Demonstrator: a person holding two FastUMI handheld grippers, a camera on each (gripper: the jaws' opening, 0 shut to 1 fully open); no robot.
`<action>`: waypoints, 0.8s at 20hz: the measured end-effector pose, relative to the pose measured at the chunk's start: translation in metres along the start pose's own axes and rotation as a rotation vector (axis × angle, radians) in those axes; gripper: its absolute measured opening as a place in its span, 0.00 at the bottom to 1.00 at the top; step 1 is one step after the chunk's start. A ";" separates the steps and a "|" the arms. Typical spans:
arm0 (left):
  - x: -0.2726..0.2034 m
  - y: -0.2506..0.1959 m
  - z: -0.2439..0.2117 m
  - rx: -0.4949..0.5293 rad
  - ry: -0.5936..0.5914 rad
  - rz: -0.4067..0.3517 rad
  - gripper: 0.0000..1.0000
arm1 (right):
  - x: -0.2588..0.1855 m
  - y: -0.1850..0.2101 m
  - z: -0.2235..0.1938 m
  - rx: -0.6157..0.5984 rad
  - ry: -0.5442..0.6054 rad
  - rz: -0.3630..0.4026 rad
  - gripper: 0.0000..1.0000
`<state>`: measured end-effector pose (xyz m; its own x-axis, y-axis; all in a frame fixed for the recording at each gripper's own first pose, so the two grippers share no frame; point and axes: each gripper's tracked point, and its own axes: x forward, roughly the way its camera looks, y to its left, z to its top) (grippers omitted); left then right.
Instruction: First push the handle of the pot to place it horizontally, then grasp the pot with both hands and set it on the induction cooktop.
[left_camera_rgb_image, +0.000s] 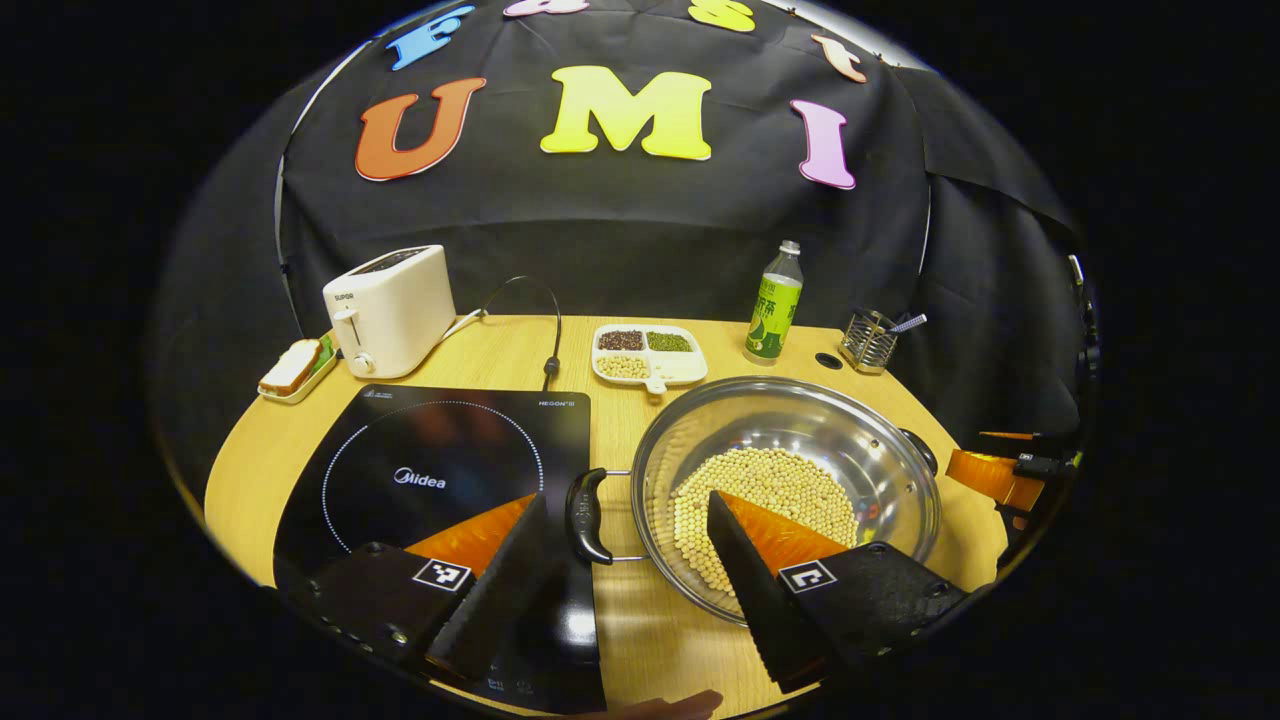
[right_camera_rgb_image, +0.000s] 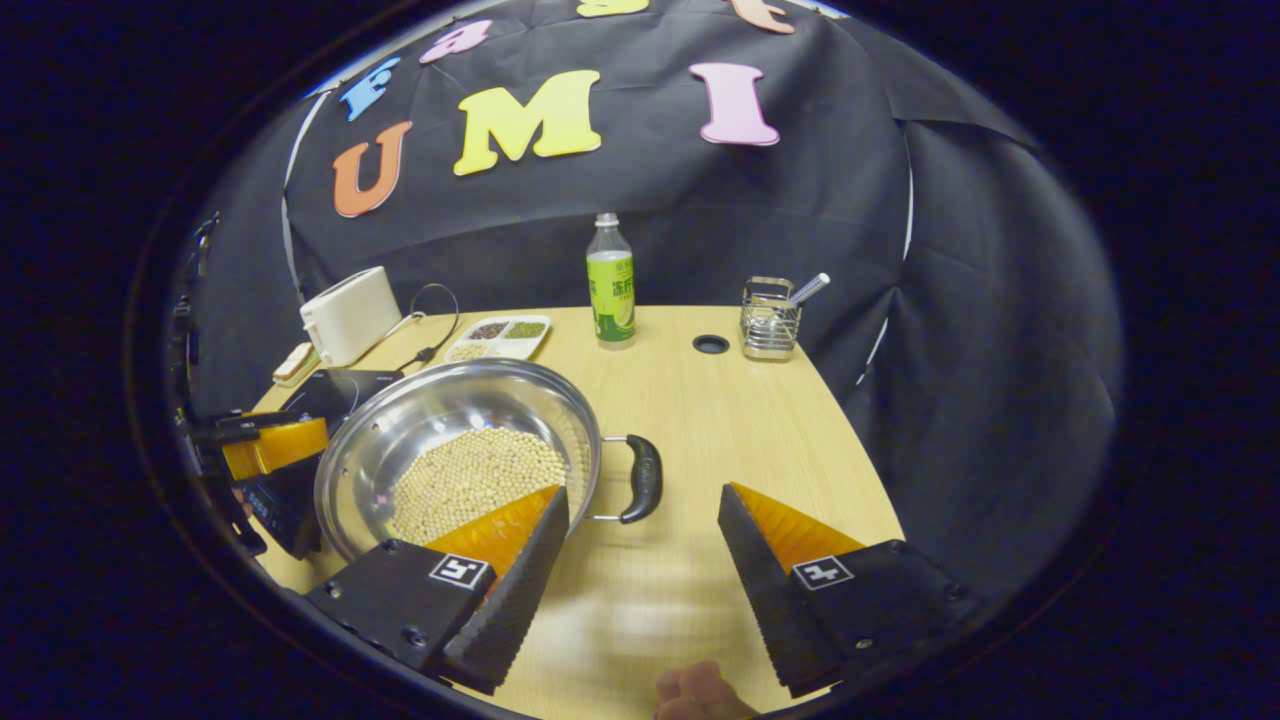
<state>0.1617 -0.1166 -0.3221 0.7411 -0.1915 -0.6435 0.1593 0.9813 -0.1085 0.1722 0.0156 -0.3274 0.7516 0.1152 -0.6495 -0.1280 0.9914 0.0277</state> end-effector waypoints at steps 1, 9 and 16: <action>0.003 0.000 -0.002 0.004 0.007 0.005 0.96 | 0.008 -0.002 0.001 -0.001 0.002 -0.010 0.96; 0.034 0.006 -0.016 0.026 0.096 0.021 0.94 | 0.057 0.006 -0.007 -0.010 0.075 -0.012 0.95; 0.047 0.017 -0.018 -0.021 0.129 0.030 0.72 | 0.076 0.005 -0.011 0.003 0.104 0.006 0.87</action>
<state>0.1873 -0.1087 -0.3680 0.6551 -0.1588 -0.7387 0.1232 0.9870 -0.1030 0.2212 0.0286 -0.3849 0.6799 0.1140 -0.7244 -0.1303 0.9909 0.0337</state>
